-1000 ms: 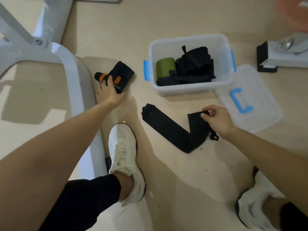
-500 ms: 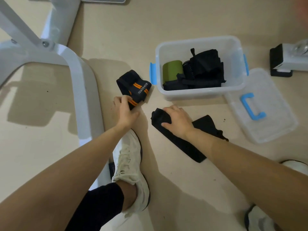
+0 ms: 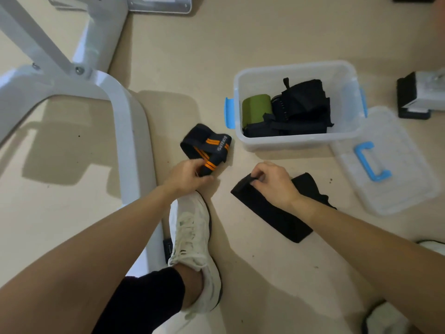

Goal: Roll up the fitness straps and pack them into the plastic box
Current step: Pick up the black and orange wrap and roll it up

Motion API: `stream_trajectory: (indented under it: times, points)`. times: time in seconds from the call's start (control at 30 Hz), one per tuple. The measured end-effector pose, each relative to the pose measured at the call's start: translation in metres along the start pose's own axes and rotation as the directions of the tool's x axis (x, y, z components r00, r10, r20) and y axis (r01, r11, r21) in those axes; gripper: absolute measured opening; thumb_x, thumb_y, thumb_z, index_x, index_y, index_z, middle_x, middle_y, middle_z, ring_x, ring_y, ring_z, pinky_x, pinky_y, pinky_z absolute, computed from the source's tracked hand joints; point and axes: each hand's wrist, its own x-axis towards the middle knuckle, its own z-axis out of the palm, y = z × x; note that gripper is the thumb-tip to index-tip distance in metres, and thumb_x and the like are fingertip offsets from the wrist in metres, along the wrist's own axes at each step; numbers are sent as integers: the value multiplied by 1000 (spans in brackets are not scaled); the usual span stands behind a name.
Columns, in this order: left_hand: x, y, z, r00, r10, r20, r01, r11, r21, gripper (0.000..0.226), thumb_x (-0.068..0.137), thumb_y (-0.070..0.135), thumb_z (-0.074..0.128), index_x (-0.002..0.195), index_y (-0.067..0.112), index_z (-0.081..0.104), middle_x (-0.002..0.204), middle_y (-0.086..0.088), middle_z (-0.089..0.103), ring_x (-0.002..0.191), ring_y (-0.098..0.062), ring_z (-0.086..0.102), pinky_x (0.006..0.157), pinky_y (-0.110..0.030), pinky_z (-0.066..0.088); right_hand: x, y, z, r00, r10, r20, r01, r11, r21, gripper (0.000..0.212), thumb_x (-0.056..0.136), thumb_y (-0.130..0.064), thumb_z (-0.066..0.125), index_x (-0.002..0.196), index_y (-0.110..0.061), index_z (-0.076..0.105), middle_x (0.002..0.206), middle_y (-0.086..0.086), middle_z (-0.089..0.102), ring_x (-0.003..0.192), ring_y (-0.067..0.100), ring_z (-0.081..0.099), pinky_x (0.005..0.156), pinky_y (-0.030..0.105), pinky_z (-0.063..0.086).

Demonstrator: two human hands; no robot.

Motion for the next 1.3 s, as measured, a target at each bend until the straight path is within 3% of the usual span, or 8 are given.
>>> stream_trajectory:
  times: [0.07, 0.17, 0.23, 0.37, 0.47, 0.7, 0.97, 1.3]
  points:
    - [-11, 6, -6, 988, 95, 121, -106, 990, 90, 42, 76, 74, 57, 86, 34, 68, 75, 16, 64, 73, -11, 63, 72, -35, 53, -11, 4, -16, 995, 54, 84, -58, 997, 51, 11, 90, -8, 71, 92, -18, 66, 87, 1, 67, 82, 18, 67, 72, 19, 52]
    - [-13, 15, -12, 974, 168, -154, -158, 985, 74, 41, 79, 66, 47, 75, 30, 66, 70, 13, 57, 70, -13, 58, 71, -39, 53, -26, 11, -34, 979, 124, 163, -148, 978, 147, 12, 88, -1, 71, 93, -12, 67, 86, 14, 71, 76, 20, 69, 64, 19, 55]
    - [-8, 25, -14, 936, 197, -291, -177, 980, 95, 38, 82, 56, 57, 95, 23, 70, 88, 6, 60, 88, -18, 57, 80, -41, 52, -34, 15, -41, 974, 165, 154, -190, 967, 168, 15, 87, 0, 71, 96, -12, 69, 85, 13, 71, 73, 15, 68, 61, 17, 51]
    - [4, 66, -1, 979, 205, -7, -197, 948, 251, 77, 82, 69, 63, 144, 27, 49, 140, 0, 55, 133, -25, 43, 108, -42, 37, -48, 26, -47, 971, 184, 152, -216, 948, 234, 17, 89, -1, 69, 96, -15, 73, 84, 9, 74, 77, 17, 69, 67, 23, 55]
    - [11, 92, 23, 990, 103, 98, -132, 920, 369, 94, 77, 78, 60, 152, 29, 33, 144, -4, 51, 135, -30, 42, 113, -48, 34, -61, 27, -59, 974, 119, 194, -172, 943, 285, 6, 91, -6, 71, 93, -11, 73, 86, 6, 74, 80, 13, 69, 70, 26, 61]
    - [9, 100, 29, 996, 13, 89, -52, 890, 453, 61, 69, 66, 68, 113, 26, 55, 115, -1, 57, 113, -28, 53, 99, -44, 39, -89, 4, -108, 978, 99, 181, -178, 851, 494, 13, 88, -5, 73, 96, 4, 68, 97, 25, 72, 84, 18, 72, 71, 25, 61]
    - [-18, 118, 13, 980, -6, 196, -44, 967, 251, 17, 98, 38, 53, 103, 21, 49, 102, -4, 67, 91, -27, 59, 82, -38, 45, -125, -12, -145, 995, 79, 66, -103, 832, 545, 10, 88, -11, 75, 85, -4, 68, 78, 8, 73, 78, 13, 71, 70, 24, 60]
    - [-103, 221, -117, 947, 312, -77, -317, 947, -62, 19, 88, 19, 68, 76, 27, 55, 80, 4, 66, 79, -21, 63, 75, -39, 52, -182, -53, -206, 999, 10, -40, -7, 998, 67, 20, 87, -9, 77, 75, -4, 62, 70, 17, 72, 58, 13, 69, 60, 25, 56]
